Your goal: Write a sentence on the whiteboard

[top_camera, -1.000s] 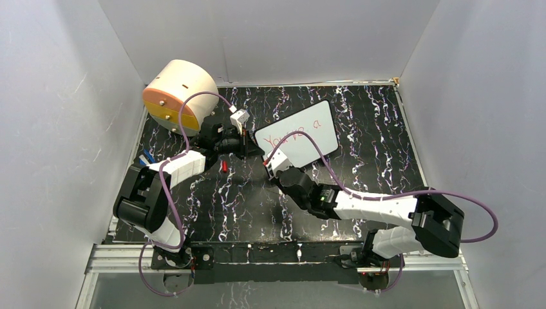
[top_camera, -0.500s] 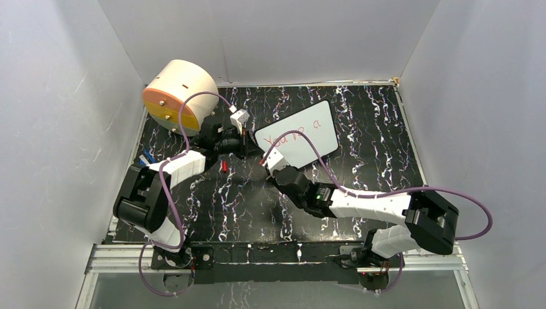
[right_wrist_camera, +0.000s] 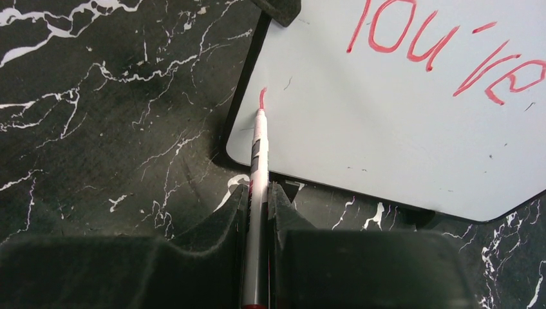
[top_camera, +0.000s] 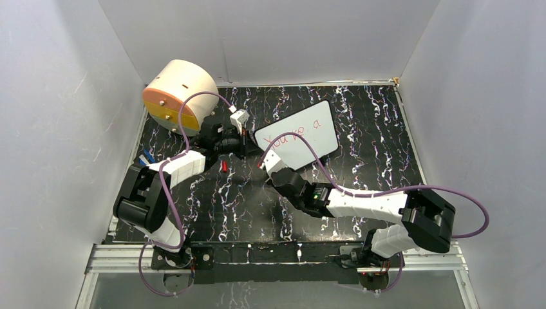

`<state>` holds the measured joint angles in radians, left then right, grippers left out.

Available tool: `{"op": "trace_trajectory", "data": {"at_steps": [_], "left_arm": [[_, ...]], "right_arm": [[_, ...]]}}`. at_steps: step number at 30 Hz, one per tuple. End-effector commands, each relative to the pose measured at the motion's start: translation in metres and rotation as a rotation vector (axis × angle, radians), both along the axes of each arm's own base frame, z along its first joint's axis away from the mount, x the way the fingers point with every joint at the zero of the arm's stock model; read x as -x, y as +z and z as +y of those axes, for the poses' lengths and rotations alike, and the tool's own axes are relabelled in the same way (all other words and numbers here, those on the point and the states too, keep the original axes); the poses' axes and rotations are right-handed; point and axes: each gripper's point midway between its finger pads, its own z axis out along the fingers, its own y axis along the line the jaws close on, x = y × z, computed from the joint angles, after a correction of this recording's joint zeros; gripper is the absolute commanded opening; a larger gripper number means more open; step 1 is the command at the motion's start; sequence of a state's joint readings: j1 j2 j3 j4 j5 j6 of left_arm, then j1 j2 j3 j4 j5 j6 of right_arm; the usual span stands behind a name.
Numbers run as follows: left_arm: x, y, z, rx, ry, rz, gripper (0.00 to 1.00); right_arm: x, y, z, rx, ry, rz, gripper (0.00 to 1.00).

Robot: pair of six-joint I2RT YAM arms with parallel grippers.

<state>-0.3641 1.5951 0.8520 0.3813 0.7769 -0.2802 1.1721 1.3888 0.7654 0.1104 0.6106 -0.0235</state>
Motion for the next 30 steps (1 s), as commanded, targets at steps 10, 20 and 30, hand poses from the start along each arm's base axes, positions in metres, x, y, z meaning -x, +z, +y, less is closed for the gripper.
{"op": "trace_trajectory", "data": {"at_steps": [10, 20, 30], "left_arm": [[0.000, 0.007, -0.001, -0.014, -0.002, -0.022, 0.00], [0.001, 0.007, -0.002, -0.012, -0.010, -0.021, 0.00], [0.001, 0.006, -0.002, -0.015, -0.009, -0.020, 0.00]], "right_arm": [[-0.007, 0.016, 0.004, -0.058, -0.052, -0.022, 0.00], [-0.016, 0.032, 0.006, -0.091, -0.067, -0.093, 0.00], [-0.019, 0.031, 0.009, -0.072, -0.063, -0.099, 0.00]]}}
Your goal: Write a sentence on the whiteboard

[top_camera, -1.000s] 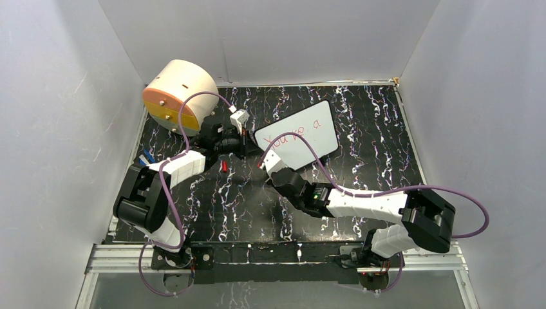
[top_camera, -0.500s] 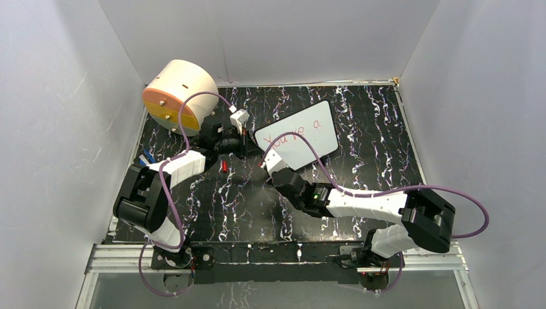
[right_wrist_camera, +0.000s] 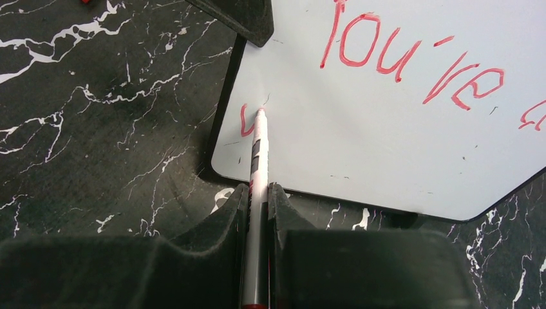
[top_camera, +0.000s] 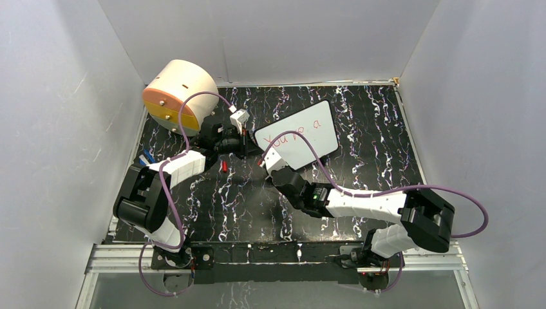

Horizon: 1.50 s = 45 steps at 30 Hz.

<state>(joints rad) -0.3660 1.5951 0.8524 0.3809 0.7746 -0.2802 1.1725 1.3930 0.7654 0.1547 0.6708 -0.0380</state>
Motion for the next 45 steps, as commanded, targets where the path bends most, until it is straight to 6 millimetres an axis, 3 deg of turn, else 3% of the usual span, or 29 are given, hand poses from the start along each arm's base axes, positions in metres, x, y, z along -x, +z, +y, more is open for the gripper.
{"op": "trace_trajectory", "data": {"at_steps": [1, 10, 19, 45], "left_arm": [[0.000, 0.006, -0.002, -0.014, -0.010, -0.020, 0.00], [0.000, 0.006, -0.002, -0.015, -0.009, -0.019, 0.00], [0.000, 0.006, -0.002, -0.014, -0.010, -0.019, 0.00], [0.001, 0.008, -0.002, -0.017, -0.013, -0.023, 0.00]], "right_arm": [[-0.009, 0.020, 0.011, -0.051, -0.016, -0.043, 0.00], [0.000, 0.001, 0.003, 0.018, -0.003, 0.025, 0.00], [0.001, -0.003, -0.001, 0.037, -0.010, 0.035, 0.00], [-0.015, 0.028, 0.005, -0.045, -0.051, -0.084, 0.00]]}}
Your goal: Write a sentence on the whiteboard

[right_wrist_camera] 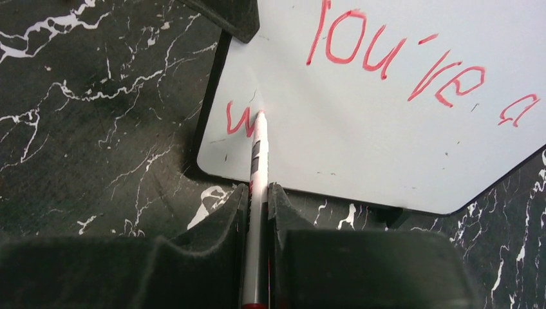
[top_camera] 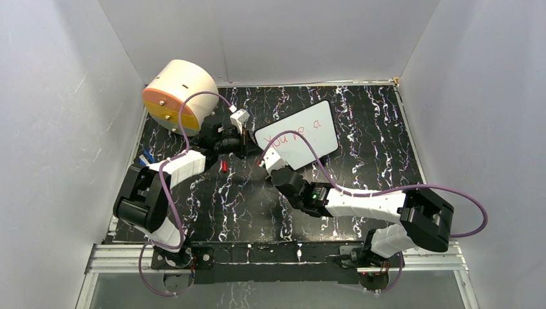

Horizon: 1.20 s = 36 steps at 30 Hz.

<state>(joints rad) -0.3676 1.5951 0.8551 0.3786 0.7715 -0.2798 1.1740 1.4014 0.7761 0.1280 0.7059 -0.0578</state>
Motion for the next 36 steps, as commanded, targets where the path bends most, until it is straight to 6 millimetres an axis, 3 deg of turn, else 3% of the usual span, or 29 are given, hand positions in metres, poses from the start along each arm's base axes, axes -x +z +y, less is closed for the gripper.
{"op": "trace_trajectory", "data": {"at_steps": [1, 14, 36], "left_arm": [[0.001, 0.008, -0.002, -0.015, -0.013, -0.024, 0.00], [0.001, 0.006, -0.001, -0.022, -0.005, -0.021, 0.00], [0.001, 0.009, -0.001, -0.019, -0.006, -0.028, 0.00]], "right_arm": [[-0.012, 0.029, 0.012, -0.092, -0.028, -0.071, 0.00], [-0.001, 0.035, 0.002, -0.134, 0.005, -0.050, 0.00], [-0.011, 0.025, 0.004, -0.147, -0.026, -0.031, 0.00]]}}
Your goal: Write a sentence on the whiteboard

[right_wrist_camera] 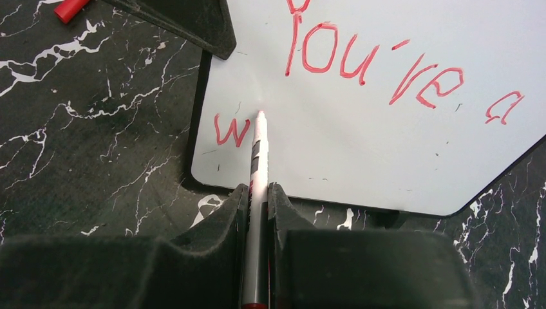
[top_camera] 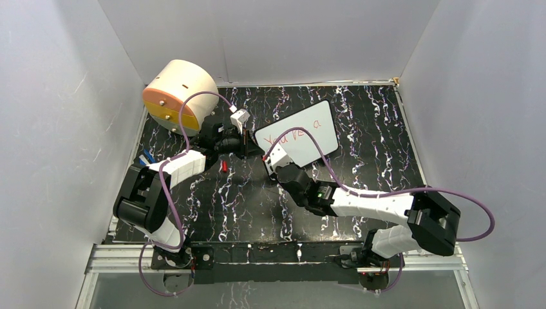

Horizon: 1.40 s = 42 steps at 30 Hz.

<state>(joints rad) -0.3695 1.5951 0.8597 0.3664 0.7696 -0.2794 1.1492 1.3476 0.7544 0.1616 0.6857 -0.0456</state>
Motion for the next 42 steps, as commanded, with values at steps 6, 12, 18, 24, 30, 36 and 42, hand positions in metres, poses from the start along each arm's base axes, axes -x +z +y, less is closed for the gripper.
{"op": "trace_trajectory", "data": {"at_steps": [6, 12, 18, 24, 30, 36, 42], "left_arm": [[0.000, 0.008, -0.001, -0.016, -0.006, -0.032, 0.00], [0.001, 0.008, -0.001, -0.016, -0.008, -0.033, 0.00], [0.000, 0.009, 0.000, -0.018, -0.002, -0.034, 0.00], [0.000, 0.009, 0.000, -0.019, 0.002, -0.034, 0.00], [-0.001, 0.009, 0.000, -0.019, 0.003, -0.035, 0.00], [-0.001, 0.009, 0.000, -0.019, 0.003, -0.036, 0.00], [0.000, 0.008, 0.000, -0.018, -0.002, -0.034, 0.00]], "right_arm": [[-0.009, 0.004, 0.009, -0.064, -0.018, -0.009, 0.00], [-0.014, -0.002, 0.003, -0.039, -0.053, -0.008, 0.00], [-0.010, 0.001, -0.001, -0.046, -0.043, 0.000, 0.00], [-0.003, 0.003, -0.006, -0.051, -0.015, 0.008, 0.00], [0.001, 0.004, -0.007, -0.058, -0.004, 0.019, 0.00], [0.001, 0.003, -0.004, -0.071, 0.004, 0.020, 0.00], [-0.004, 0.001, -0.001, -0.066, -0.007, 0.010, 0.00]]}}
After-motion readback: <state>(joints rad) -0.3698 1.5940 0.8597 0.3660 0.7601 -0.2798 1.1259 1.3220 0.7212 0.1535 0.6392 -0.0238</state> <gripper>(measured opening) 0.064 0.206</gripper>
